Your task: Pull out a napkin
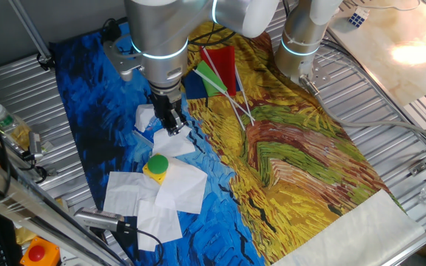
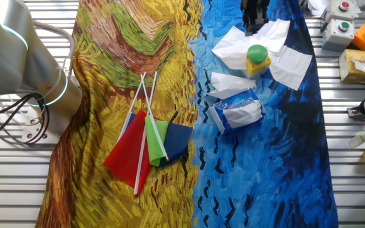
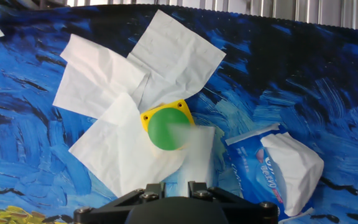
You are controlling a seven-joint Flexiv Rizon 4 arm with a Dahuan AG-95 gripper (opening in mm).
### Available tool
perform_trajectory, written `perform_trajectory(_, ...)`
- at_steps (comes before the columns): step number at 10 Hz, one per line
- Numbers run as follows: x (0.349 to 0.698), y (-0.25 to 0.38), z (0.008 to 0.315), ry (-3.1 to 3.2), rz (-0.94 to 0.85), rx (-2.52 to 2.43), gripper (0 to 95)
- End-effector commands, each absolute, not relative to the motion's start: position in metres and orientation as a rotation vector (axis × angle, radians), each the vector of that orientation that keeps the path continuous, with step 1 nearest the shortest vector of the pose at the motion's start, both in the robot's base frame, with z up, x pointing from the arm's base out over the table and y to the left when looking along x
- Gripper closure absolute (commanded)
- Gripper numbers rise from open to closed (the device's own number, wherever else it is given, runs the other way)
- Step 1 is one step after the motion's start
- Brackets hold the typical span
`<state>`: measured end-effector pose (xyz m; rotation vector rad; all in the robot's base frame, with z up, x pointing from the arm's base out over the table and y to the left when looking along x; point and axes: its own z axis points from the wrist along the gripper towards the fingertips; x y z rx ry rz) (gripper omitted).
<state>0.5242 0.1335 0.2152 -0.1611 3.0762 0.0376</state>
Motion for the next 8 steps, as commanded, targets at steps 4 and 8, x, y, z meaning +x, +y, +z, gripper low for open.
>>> perform_trajectory(4,0.5243,0.1336,0.2153,3.075,0.042,-0.164,76.0)
perform_trajectory(8,0.5243,0.1336,0.2153,3.069,0.066,-0.156,76.0)
